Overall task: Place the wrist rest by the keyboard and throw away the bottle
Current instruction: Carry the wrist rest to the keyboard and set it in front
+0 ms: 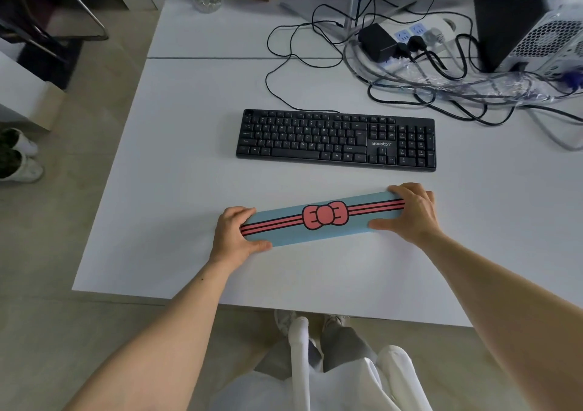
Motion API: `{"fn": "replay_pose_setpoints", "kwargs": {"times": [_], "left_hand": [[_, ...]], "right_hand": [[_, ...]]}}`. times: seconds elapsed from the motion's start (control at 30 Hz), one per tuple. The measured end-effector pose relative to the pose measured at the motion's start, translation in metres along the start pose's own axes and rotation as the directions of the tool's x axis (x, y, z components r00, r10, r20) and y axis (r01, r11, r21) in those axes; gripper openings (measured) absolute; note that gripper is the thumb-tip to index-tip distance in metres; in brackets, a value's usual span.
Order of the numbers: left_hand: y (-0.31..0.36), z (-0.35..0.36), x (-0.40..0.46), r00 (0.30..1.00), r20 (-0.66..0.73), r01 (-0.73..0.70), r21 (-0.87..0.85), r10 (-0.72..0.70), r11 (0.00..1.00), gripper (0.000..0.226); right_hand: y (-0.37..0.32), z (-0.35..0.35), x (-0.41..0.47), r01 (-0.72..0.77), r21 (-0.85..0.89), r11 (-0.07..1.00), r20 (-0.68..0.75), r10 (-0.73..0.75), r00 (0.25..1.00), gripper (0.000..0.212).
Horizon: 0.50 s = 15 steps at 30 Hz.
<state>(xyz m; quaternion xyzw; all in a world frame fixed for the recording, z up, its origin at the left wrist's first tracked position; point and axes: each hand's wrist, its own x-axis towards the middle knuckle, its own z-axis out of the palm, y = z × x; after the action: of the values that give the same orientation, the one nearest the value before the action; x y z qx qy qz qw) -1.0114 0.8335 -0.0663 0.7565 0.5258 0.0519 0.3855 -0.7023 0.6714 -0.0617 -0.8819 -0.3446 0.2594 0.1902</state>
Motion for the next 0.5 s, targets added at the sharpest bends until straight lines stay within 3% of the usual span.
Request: {"fn": "replay_pose_setpoints", "kwargs": {"times": [0.5], "left_hand": [[0.009,-0.008,0.025,0.999,0.013,-0.030,-0.006,0.030,1.000,0.084]], "right_hand": [[0.003,0.009,-0.012,-0.076,0.037,0.996,-0.073,0.079,0.994,0.089]]}}
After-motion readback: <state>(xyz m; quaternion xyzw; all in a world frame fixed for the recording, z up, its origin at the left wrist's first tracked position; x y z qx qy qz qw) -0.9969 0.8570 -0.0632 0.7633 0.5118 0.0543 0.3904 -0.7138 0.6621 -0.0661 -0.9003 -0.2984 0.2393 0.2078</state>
